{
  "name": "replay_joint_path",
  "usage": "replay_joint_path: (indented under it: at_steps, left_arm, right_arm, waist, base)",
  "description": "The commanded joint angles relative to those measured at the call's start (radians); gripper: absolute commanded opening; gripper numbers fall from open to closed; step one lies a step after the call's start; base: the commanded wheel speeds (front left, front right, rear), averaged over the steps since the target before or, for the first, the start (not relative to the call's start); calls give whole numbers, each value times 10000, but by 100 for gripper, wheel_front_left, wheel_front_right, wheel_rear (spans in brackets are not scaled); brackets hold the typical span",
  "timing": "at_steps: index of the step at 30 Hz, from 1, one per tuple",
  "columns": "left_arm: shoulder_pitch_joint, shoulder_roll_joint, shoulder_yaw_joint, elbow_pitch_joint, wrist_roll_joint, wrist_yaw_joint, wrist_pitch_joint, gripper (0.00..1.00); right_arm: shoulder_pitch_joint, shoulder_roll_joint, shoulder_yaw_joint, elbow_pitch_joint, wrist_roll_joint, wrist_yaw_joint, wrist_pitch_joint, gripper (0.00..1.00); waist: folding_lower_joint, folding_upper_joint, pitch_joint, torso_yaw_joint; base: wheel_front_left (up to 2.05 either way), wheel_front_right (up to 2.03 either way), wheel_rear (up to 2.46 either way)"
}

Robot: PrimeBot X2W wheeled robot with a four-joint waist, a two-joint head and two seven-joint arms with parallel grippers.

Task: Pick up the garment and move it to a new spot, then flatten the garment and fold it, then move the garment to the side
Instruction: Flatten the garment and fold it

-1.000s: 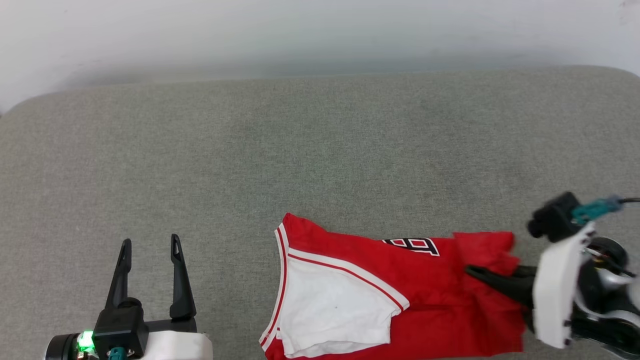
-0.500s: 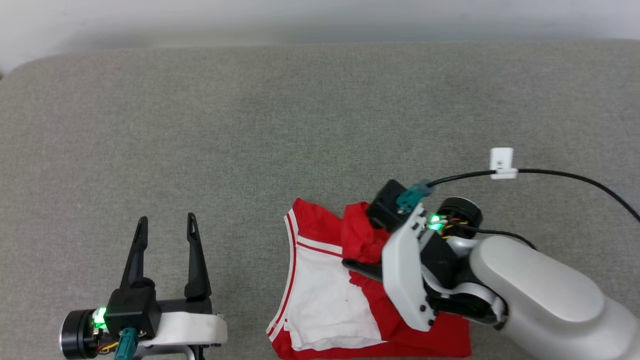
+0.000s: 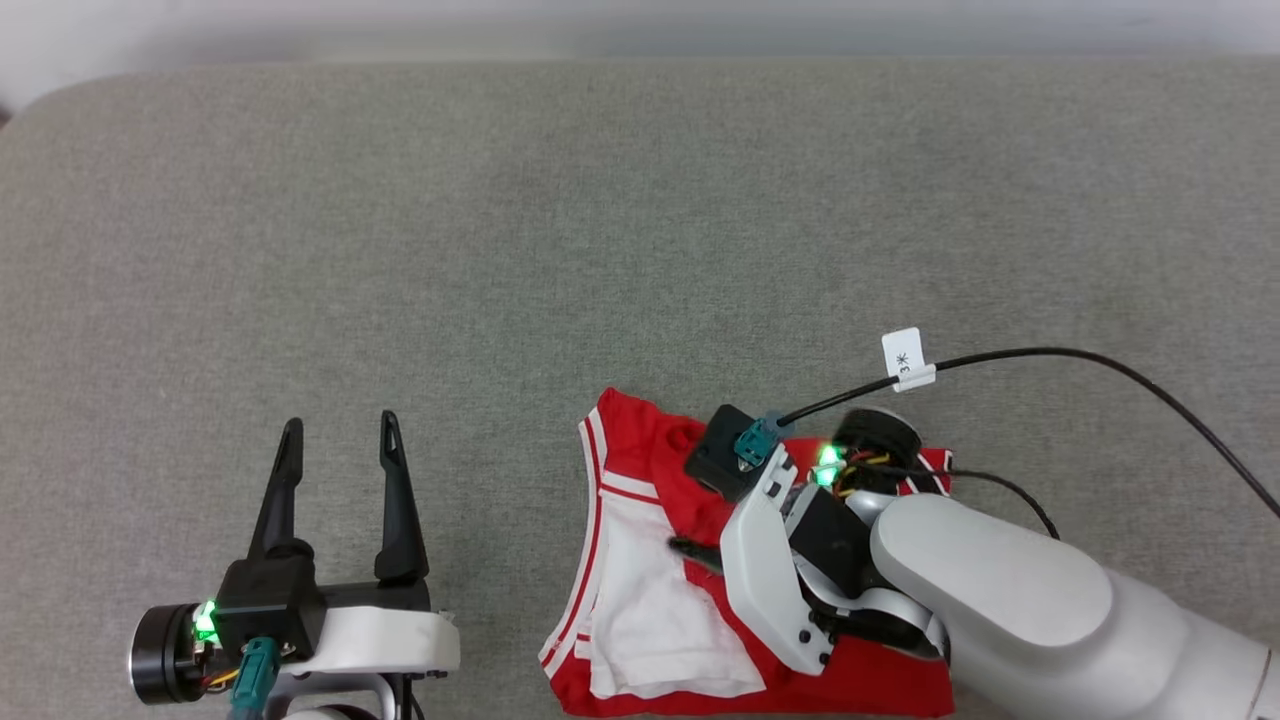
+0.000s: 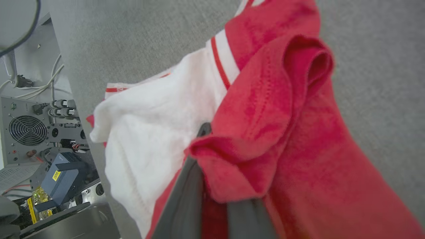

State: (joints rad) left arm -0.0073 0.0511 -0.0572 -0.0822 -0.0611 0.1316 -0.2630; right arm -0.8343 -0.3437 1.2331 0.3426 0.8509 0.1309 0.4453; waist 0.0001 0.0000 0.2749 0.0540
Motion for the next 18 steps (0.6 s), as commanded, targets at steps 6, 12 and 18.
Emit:
replay_joint_path:
  at_steps: [6, 12, 18]
  left_arm:
    - [280, -13, 203, 29, -18, -95, -22, 100]
    - [553, -12, 279, -50, 10, -145, -22, 100]
    - [804, -12, 385, -115, 37, -226, -22, 100]
  right_arm:
    - [-406, -588, -252, -778, -492, -4, -1725, 100]
    - [111, -1293, -2206, -1045, -1440, -4, -3923, 100]
    - [1665, -1109, -5383, -246, -3479, -4, -6268, 100]
  waist:
    - [-1, 0, -603, -368]
    - [-1, 0, -991, -687]
    - [-1, 0, -1221, -937]
  base:
    - [0, 0, 0]
    - [0, 0, 0]
    - [0, 0, 0]
